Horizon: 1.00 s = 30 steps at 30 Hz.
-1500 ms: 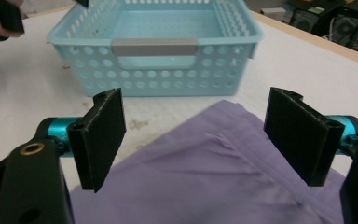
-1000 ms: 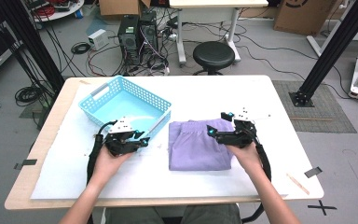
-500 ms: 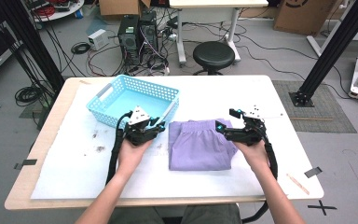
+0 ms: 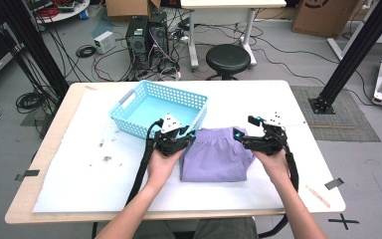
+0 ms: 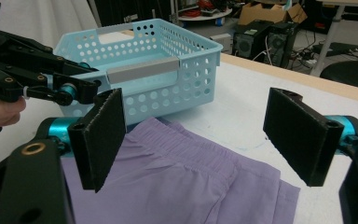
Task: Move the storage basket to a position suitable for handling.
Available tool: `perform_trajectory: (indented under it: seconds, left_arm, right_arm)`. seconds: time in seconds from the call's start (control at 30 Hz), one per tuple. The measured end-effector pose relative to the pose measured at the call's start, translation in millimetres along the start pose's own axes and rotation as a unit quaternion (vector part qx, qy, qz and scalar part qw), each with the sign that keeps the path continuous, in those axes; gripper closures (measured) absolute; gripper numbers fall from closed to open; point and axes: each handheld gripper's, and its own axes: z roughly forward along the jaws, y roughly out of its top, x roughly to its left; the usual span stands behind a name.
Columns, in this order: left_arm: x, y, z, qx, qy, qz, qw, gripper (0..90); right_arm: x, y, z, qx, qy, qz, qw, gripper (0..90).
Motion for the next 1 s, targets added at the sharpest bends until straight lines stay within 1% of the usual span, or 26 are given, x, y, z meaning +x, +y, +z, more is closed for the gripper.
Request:
perform_trajectory:
  seconds: [0.03, 0.07, 0.1, 0.13, 0.17, 0.23, 0.27, 0.3, 0.33, 0.37, 0.4, 0.43, 0.47, 0.5, 0.57, 0.6, 0.63, 0.67, 0.73, 0.77, 0.8, 0.83, 0.93, 1.0]
  left_arm:
    - [1.4, -1.0, 0.7, -0.003, -0.011, -0.005, 0.9999, 67.1]
    - [3.2, -1.8, 0.5, -0.004, -0.021, -0.008, 0.9997, 63.7]
    - [3.7, -1.8, -0.9, -0.006, -0.018, -0.004, 0.9998, 50.9]
    - [3.9, -1.5, -2.7, -0.007, -0.01, 0.004, 0.9999, 47.3]
    - [4.7, -0.9, -6.1, -0.008, 0.0, 0.013, 0.9999, 46.4]
    - [9.1, 0.1, -14.3, -0.015, -0.003, 0.019, 0.9997, 45.5]
    - [11.7, 0.2, -19.2, -0.021, -0.002, 0.022, 0.9995, 43.5]
    - [15.2, 0.1, -24.7, -0.024, 0.005, 0.032, 0.9992, 41.0]
    - [20.5, -0.7, -32.2, -0.029, 0.016, 0.042, 0.9986, 38.3]
    - [24.5, -1.7, -37.4, -0.033, 0.023, 0.047, 0.9981, 36.0]
    - [30.9, -3.5, -44.7, -0.04, 0.032, 0.054, 0.9973, 35.6]
    - [47.6, -7.9, -60.1, -0.051, 0.037, 0.058, 0.9963, 35.4]
    - [47.6, -7.9, -60.1, -0.051, 0.037, 0.058, 0.9963, 35.4]
    - [57.3, -10.5, -67.9, -0.055, 0.041, 0.052, 0.9963, 35.4]
    - [79.2, -16.3, -83.3, -0.063, 0.038, 0.034, 0.9968, 32.6]
    - [93.1, -20.5, -92.6, -0.068, 0.04, 0.024, 0.9966, 32.4]
    - [101.4, -23.0, -97.5, -0.072, 0.038, 0.019, 0.9965, 32.4]
    - [112.0, -26.3, -103.6, -0.071, 0.043, 0.016, 0.9964, 30.6]
    - [132.1, -32.7, -113.3, -0.067, 0.047, 0.007, 0.9966, 29.7]
    - [141.4, -36.1, -117.4, -0.063, 0.052, 0.007, 0.9966, 29.7]
    - [150.3, -39.3, -121.0, -0.057, 0.053, 0.007, 0.9969, 28.4]
    - [158.6, -42.9, -123.9, -0.056, 0.052, 0.006, 0.9971, 28.4]
    - [181.4, -53.9, -129.4, -0.046, 0.05, 0.001, 0.9977, 27.3]
    - [195.0, -61.2, -131.2, -0.036, 0.05, 0.0, 0.9981, 27.3]
  right_arm:
    - [-0.1, -0.2, 0.2, 0.0, 0.0, -0.001, 1.0, 21.4]
    - [0.1, -0.6, 0.4, 0.001, -0.001, -0.001, 1.0, 21.4]
    - [0.3, -1.6, 0.8, 0.002, -0.001, -0.001, 1.0, 21.4]
    - [0.4, -2.0, 1.0, 0.003, -0.001, 0.0, 1.0, 21.4]
    - [0.5, -2.5, 1.5, 0.004, -0.001, -0.001, 1.0, 21.4]
    - [0.8, -3.1, 1.8, 0.006, -0.001, 0.0, 1.0, 21.4]
    - [1.2, -3.6, 2.6, 0.006, 0.0, 0.001, 1.0, 21.4]
    - [1.6, -4.0, 3.4, 0.007, 0.0, -0.001, 1.0, 21.4]
    - [2.7, -4.5, 4.1, 0.008, 0.001, 0.0, 1.0, 21.4]
    - [4.0, -4.9, 5.6, 0.009, 0.003, -0.002, 1.0, 21.4]
    - [5.1, -5.2, 6.5, 0.01, 0.003, -0.002, 0.9999, 21.4]
    - [8.2, -6.0, 9.6, 0.012, 0.008, -0.004, 0.9999, 21.4]
    - [10.2, -6.3, 11.5, 0.015, 0.009, -0.006, 0.9998, 21.4]
    - [10.2, -6.3, 11.5, 0.015, 0.009, -0.006, 0.9998, 21.4]
    - [14.5, -7.1, 15.3, 0.017, 0.014, -0.01, 0.9997, 21.4]
    - [16.7, -7.7, 17.2, 0.018, 0.016, -0.01, 0.9996, 21.4]
    - [19.2, -8.3, 20.0, 0.02, 0.02, -0.013, 0.9995, 21.4]
    - [23.2, -9.4, 23.6, 0.023, 0.023, -0.019, 0.9993, 21.4]
    - [27.4, -10.4, 27.4, 0.028, 0.028, -0.02, 0.999, 21.4]
    - [27.4, -10.4, 27.4, 0.028, 0.028, -0.02, 0.999, 21.4]
    - [31.3, -11.4, 31.5, 0.031, 0.032, -0.025, 0.9987, 21.4]
    - [31.3, -11.4, 31.5, 0.031, 0.032, -0.025, 0.9987, 21.4]
    - [40.0, -14.0, 40.4, 0.041, 0.04, -0.029, 0.9979, 21.4]
    - [42.2, -14.8, 43.0, 0.043, 0.042, -0.031, 0.9977, 21.4]
